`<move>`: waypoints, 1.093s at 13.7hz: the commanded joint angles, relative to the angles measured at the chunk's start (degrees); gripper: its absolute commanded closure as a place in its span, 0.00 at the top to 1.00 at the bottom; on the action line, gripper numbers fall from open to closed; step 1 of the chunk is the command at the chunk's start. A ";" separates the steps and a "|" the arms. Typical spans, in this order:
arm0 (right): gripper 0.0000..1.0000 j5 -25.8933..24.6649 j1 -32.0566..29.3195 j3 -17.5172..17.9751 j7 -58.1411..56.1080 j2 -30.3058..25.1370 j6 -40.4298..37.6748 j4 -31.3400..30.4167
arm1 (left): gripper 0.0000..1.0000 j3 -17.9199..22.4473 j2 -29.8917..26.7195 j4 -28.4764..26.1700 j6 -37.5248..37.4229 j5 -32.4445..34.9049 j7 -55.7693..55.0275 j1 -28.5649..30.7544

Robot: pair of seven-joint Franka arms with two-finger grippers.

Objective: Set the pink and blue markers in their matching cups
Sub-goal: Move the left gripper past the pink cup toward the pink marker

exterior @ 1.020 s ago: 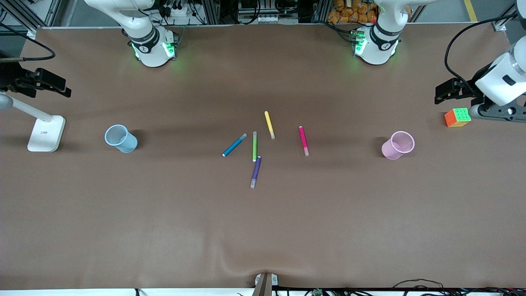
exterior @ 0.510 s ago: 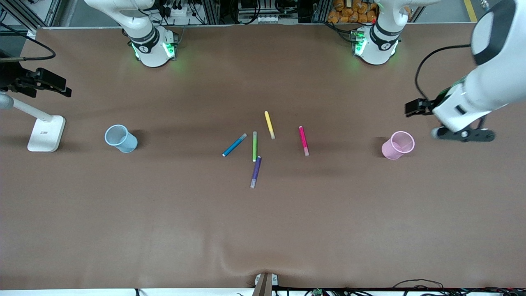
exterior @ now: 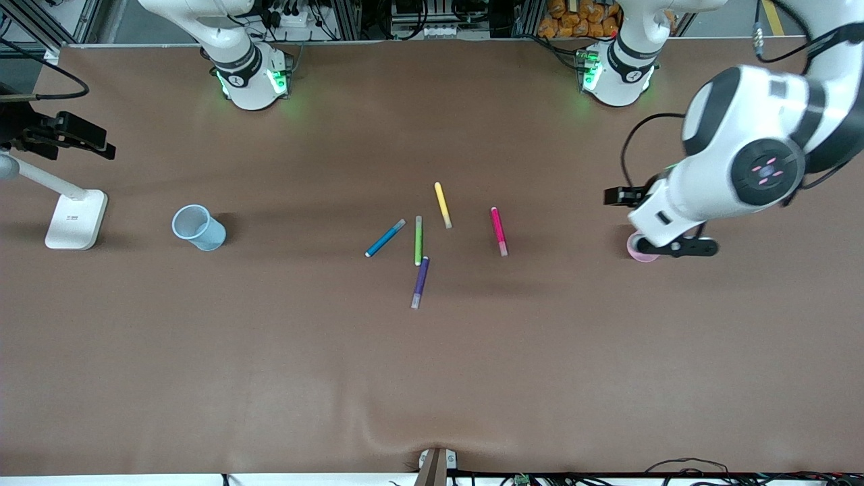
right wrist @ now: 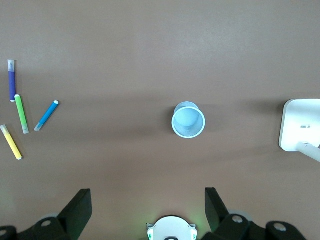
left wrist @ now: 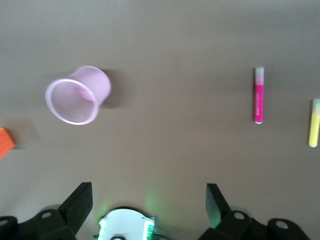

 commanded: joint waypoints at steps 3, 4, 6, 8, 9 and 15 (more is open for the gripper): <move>1.00 -0.70 -0.08 -0.14 -0.69 -1.58 -0.07 -1.36 | 1.00 0.26 6.09 1.27 0.22 -2.78 -2.75 -2.89; 1.00 -0.61 -0.08 -0.23 -0.78 -1.58 -0.07 -1.36 | 1.00 0.26 7.49 1.35 0.30 -2.78 -4.24 -3.77; 1.00 -0.61 -0.08 -0.23 -0.78 -1.50 -0.07 -1.36 | 1.00 0.26 9.78 1.27 2.40 -2.87 -8.37 -5.79; 1.00 -0.44 -0.08 -0.23 -0.78 -1.41 -0.07 -1.36 | 1.00 0.26 12.15 1.36 5.82 -3.91 -12.85 -7.99; 1.00 -0.44 -0.08 -0.23 -0.78 -1.41 -0.07 -1.36 | 1.00 0.26 13.56 1.36 7.23 -5.66 -14.18 -8.43; 1.00 -0.44 0.10 -0.05 -0.87 -0.97 -0.77 -0.22 | 1.00 0.34 18.05 1.18 11.99 -11.92 -14.89 -9.23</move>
